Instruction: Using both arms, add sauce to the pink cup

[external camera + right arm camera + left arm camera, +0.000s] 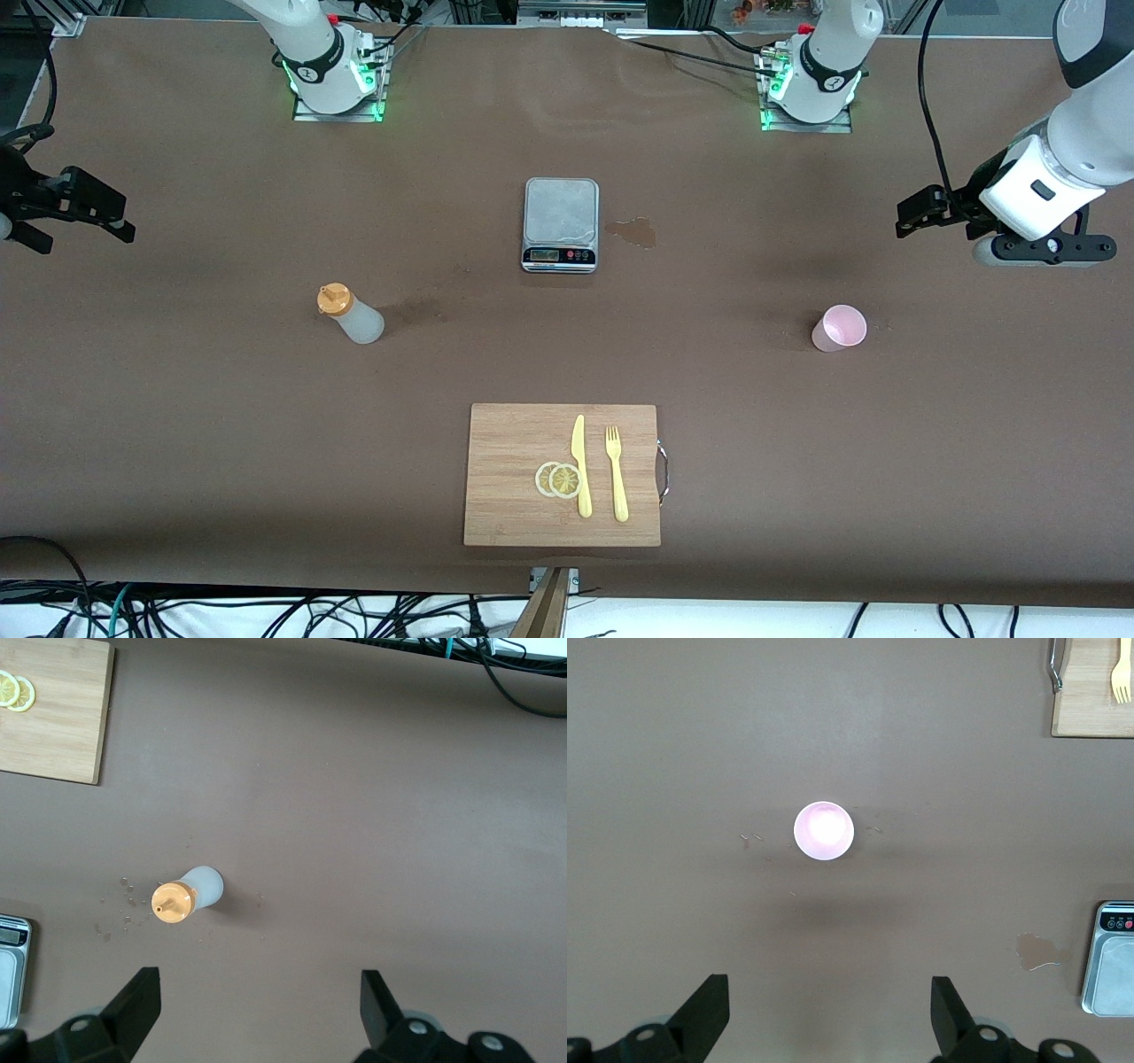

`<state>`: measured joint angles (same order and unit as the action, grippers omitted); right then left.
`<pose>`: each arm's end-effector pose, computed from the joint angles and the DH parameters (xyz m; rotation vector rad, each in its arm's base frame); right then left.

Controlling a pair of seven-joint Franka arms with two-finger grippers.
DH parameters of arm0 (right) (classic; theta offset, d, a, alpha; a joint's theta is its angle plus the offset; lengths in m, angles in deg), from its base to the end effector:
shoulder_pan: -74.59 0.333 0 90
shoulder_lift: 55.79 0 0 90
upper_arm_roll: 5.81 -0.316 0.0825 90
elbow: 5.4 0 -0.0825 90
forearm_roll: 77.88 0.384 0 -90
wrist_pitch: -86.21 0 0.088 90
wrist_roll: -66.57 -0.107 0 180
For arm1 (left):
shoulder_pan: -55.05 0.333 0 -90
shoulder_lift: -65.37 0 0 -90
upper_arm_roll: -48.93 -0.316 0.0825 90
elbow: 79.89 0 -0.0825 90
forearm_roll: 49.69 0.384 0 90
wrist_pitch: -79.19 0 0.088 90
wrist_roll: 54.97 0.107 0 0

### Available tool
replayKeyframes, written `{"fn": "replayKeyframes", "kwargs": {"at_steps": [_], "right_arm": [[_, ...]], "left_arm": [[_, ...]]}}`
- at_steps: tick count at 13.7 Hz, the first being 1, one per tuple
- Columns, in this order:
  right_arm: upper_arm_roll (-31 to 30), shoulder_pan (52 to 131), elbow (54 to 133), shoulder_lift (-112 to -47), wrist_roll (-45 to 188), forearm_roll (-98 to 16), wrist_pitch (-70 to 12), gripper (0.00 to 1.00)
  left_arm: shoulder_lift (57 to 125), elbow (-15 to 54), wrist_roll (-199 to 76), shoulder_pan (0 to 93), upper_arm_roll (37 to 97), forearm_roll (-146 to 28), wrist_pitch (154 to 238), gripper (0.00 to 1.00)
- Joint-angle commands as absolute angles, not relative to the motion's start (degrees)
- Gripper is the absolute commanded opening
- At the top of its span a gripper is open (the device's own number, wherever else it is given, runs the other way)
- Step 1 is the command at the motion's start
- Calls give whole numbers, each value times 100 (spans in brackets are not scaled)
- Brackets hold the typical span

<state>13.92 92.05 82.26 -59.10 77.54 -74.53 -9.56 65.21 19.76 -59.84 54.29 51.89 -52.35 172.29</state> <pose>0.5816 -0.0114 0.6224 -3.1010 -0.2328 -0.1417 0.5481 -0.0404 0.5513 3.0987 0.0390 -0.1779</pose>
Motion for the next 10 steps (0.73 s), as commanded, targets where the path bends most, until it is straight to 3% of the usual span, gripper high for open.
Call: {"fn": "replayKeyframes", "kwargs": {"at_steps": [1,10], "right_arm": [[1379,9207,8301,-5965,7791,-7392,-1004,100],[1291,9260,8311,-5764,7931,-7392,-845,100]], "left_arm": [[6528,1995,-5814,5496,5165,-5118,17156,100],[6511,1986,-5664,5663,5183,-5109,17024,100]]}}
